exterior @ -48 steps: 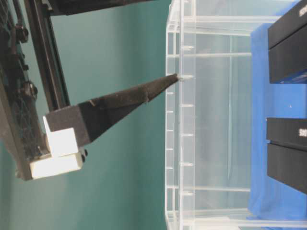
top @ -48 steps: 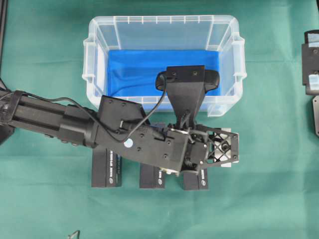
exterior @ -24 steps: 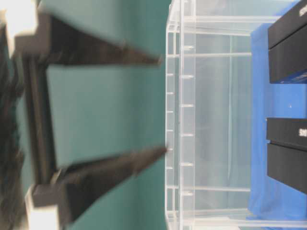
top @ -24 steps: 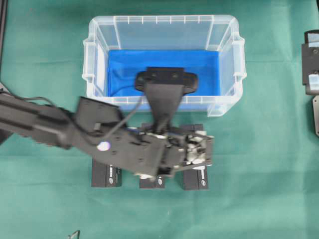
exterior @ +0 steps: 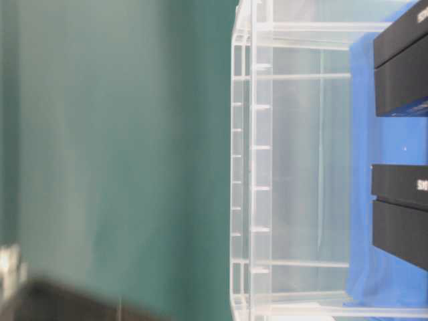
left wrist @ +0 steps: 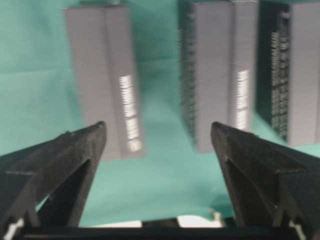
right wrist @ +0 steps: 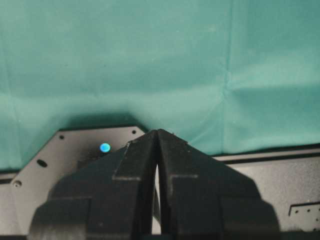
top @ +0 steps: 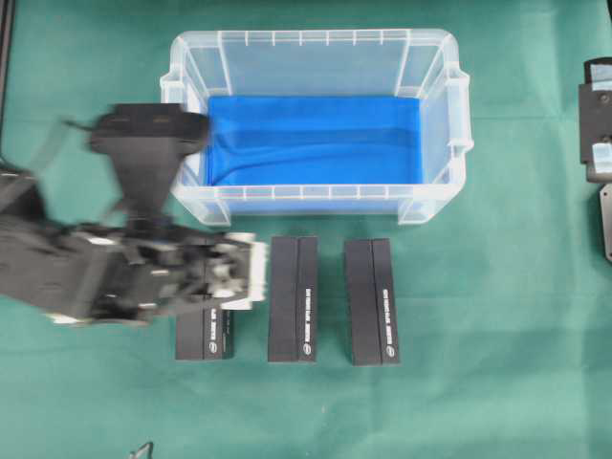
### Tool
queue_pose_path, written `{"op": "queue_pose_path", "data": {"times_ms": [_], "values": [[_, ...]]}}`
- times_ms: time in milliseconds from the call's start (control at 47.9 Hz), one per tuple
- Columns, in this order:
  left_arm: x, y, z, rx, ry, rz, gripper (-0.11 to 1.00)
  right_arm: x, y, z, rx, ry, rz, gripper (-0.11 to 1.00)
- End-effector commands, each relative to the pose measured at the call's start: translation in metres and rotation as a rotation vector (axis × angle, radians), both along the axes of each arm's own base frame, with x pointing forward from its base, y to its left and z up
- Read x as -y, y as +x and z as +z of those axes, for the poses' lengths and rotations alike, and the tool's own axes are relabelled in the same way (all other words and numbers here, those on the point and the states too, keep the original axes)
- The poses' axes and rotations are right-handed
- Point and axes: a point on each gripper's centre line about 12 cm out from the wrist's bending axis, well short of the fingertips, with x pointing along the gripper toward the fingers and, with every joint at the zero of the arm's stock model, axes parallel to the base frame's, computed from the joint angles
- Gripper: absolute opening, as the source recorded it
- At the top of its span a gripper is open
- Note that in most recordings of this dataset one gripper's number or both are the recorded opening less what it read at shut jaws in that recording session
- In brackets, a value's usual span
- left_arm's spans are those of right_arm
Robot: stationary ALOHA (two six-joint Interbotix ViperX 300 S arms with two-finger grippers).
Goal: Take the box out of the case with the left arm.
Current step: 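Open the left gripper, release the box, and withdraw left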
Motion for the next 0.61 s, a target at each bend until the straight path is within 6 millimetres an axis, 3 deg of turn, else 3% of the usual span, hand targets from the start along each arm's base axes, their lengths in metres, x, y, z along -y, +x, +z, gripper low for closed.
{"op": "queue_pose_path", "data": {"times_ms": [0,250,584], "values": [[0.001,-0.024,0.009,0.039,-0.015,-0.003,0.80,0.000,0.001,0.003,0.011,0.002,-0.001,0.02],[0.002,-0.080,-0.003,0.028,-0.024,-0.022,0.80,0.000,0.001,0.003,0.012,0.001,-0.001,0.02],[-0.011,-0.120,-0.010,0.038,-0.028,-0.040,0.80,0.000,0.001,0.003,0.011,0.002,-0.001,0.02]]}}
